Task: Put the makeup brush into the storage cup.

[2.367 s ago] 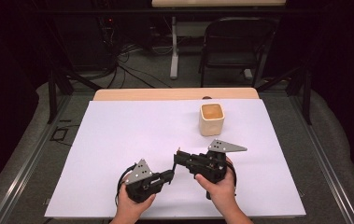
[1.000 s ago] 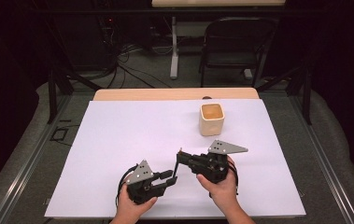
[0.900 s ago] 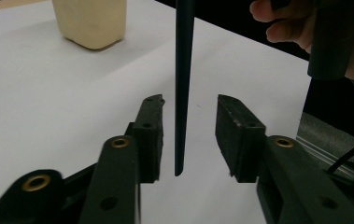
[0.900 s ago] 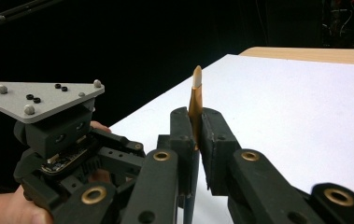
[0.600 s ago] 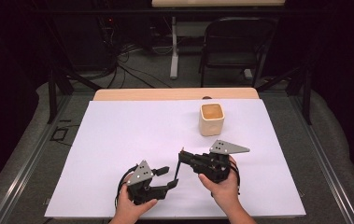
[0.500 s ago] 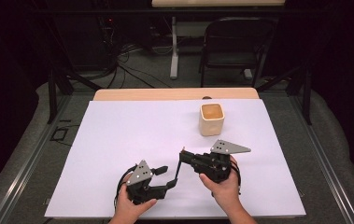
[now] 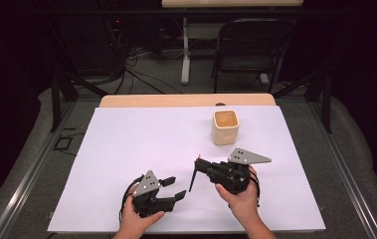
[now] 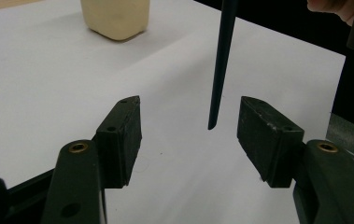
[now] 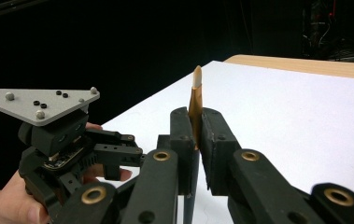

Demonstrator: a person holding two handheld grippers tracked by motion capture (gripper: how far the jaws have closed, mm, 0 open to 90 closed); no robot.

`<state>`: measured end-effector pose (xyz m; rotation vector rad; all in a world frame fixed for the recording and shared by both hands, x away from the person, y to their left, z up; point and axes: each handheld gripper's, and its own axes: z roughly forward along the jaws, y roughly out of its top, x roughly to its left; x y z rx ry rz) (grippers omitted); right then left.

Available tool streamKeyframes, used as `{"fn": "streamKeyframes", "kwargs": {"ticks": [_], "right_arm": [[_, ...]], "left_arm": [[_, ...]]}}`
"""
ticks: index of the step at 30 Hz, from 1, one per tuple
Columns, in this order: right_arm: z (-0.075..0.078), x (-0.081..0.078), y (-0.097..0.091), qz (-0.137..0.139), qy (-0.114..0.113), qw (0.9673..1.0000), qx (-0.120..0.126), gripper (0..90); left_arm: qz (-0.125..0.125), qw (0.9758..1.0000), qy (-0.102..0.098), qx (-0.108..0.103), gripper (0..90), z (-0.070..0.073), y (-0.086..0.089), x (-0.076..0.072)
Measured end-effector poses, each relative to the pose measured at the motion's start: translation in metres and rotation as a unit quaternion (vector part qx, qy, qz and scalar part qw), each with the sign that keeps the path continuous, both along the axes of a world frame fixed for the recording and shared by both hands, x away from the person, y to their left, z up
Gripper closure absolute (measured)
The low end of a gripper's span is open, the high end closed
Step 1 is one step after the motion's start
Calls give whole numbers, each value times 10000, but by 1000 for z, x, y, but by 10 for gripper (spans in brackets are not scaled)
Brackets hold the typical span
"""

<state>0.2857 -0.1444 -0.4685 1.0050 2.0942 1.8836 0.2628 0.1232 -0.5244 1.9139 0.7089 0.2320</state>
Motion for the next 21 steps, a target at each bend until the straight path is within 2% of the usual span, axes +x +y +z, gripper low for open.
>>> {"fn": "streamKeyframes", "kwargs": {"ticks": [14,21], "right_arm": [[2,1,-12,-247,-172,9995,-119,838],[1,3,-21,-382,-166,9990,-175,838]], "left_arm": [[80,9999,59,-21,402,0,5,2],[160,9998,90,-66,403,1,7,3]]}}
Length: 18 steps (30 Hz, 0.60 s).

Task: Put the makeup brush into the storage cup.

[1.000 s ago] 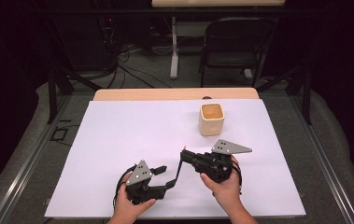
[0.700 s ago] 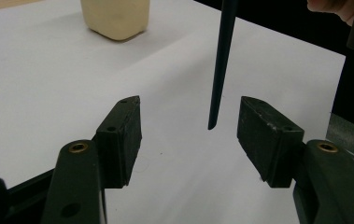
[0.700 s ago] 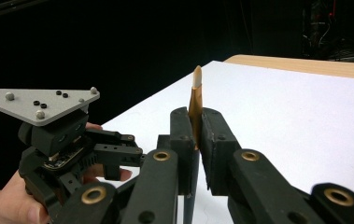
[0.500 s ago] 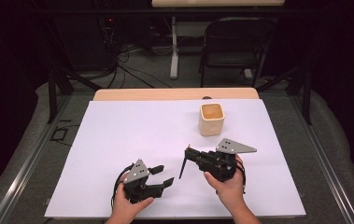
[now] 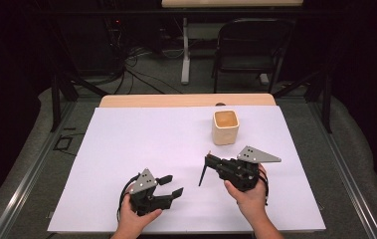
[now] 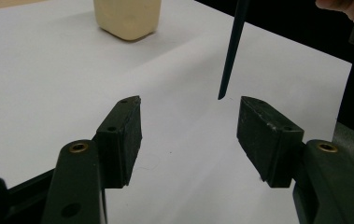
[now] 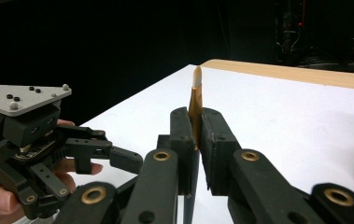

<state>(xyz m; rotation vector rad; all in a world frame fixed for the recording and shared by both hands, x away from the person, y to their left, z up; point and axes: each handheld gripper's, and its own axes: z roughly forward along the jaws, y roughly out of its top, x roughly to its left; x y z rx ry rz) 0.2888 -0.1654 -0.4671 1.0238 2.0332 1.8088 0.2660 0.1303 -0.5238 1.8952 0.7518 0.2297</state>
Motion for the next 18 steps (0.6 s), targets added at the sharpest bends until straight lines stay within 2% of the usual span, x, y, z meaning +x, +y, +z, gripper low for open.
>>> {"fn": "streamKeyframes", "kwargs": {"ticks": [6,18], "right_arm": [[1,1,-4,-81,-69,9999,-58,838],[0,2,-11,-196,-42,9997,-112,838]], "left_arm": [[50,10000,31,-38,405,0,3,2],[154,9998,67,-59,406,-1,7,4]]}}
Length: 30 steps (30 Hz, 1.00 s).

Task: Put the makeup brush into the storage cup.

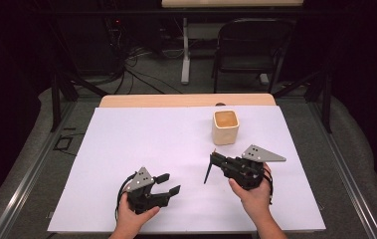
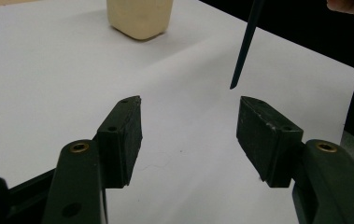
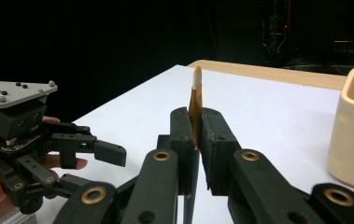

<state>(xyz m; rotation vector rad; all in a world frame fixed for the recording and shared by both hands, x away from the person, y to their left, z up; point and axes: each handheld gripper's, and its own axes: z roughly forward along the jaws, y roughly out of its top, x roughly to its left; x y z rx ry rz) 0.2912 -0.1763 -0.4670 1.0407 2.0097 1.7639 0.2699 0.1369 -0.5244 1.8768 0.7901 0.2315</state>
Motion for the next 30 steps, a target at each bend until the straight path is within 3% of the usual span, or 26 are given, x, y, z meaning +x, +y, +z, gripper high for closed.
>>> {"fn": "streamKeyframes", "kwargs": {"ticks": [30], "right_arm": [[2,4,-22,-457,-176,9985,-237,838]], "left_arm": [[432,9990,-11,92,399,-3,15,9]]}}
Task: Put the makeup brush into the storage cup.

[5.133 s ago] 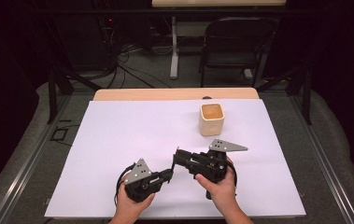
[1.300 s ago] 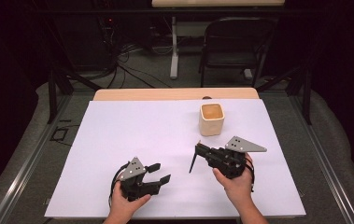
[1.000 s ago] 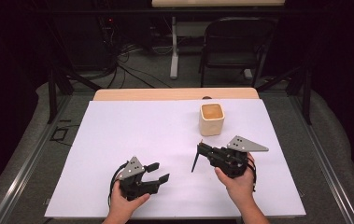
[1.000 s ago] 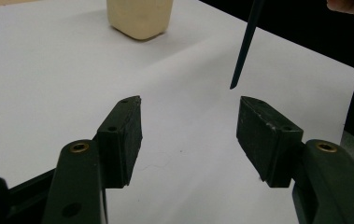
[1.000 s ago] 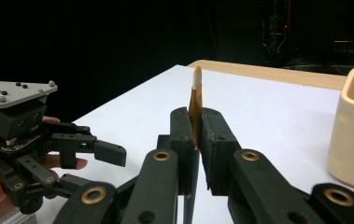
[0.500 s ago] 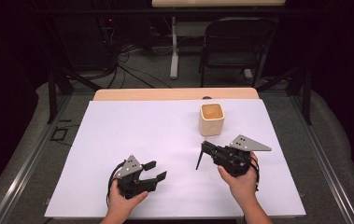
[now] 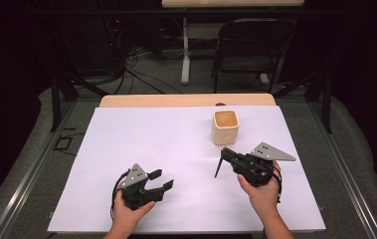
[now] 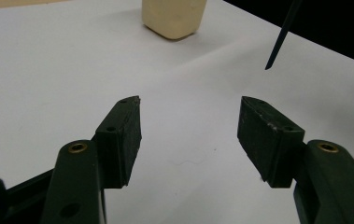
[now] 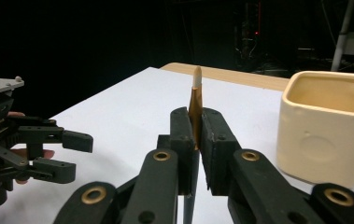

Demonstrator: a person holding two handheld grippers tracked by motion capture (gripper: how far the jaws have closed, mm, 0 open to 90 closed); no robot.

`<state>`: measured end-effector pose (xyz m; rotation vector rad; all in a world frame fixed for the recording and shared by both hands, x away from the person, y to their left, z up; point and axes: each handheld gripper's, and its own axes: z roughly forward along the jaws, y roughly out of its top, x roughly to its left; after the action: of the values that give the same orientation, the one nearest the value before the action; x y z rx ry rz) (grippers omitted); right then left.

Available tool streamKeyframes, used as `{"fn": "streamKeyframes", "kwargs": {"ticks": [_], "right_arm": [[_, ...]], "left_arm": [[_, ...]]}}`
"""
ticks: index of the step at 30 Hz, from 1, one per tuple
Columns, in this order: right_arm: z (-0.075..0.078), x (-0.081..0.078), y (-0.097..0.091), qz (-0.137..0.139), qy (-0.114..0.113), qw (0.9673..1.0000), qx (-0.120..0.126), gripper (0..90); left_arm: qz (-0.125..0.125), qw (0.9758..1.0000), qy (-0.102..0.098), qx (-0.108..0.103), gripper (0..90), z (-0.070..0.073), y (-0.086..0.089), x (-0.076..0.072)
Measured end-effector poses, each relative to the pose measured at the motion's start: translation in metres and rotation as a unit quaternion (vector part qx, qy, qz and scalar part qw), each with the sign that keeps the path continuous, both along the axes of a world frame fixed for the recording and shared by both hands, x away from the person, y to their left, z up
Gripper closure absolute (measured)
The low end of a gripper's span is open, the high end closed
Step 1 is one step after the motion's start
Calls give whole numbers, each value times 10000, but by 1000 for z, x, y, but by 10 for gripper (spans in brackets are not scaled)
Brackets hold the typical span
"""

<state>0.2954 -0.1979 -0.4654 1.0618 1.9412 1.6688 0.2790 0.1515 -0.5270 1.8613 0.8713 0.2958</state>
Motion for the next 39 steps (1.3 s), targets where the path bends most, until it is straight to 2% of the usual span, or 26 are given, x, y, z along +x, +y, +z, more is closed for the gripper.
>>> {"fn": "streamKeyframes", "kwargs": {"ticks": [8,11,29,32,39], "right_arm": [[2,4,-7,-146,-56,9999,-12,838],[5,7,-8,-191,-103,9997,-116,838],[20,38,-7,-251,-100,9989,-392,838],[23,44,-9,-268,-20,9988,-420,838],[31,57,-8,-307,-36,9981,-530,838]], "left_arm": [[35,10000,15,-2,398,-1,2,1],[68,10000,-16,10,397,-1,3,2],[200,9997,101,-59,395,-2,8,5],[201,9998,68,-48,395,-2,7,4],[292,9995,72,-71,395,-2,11,2]]}}
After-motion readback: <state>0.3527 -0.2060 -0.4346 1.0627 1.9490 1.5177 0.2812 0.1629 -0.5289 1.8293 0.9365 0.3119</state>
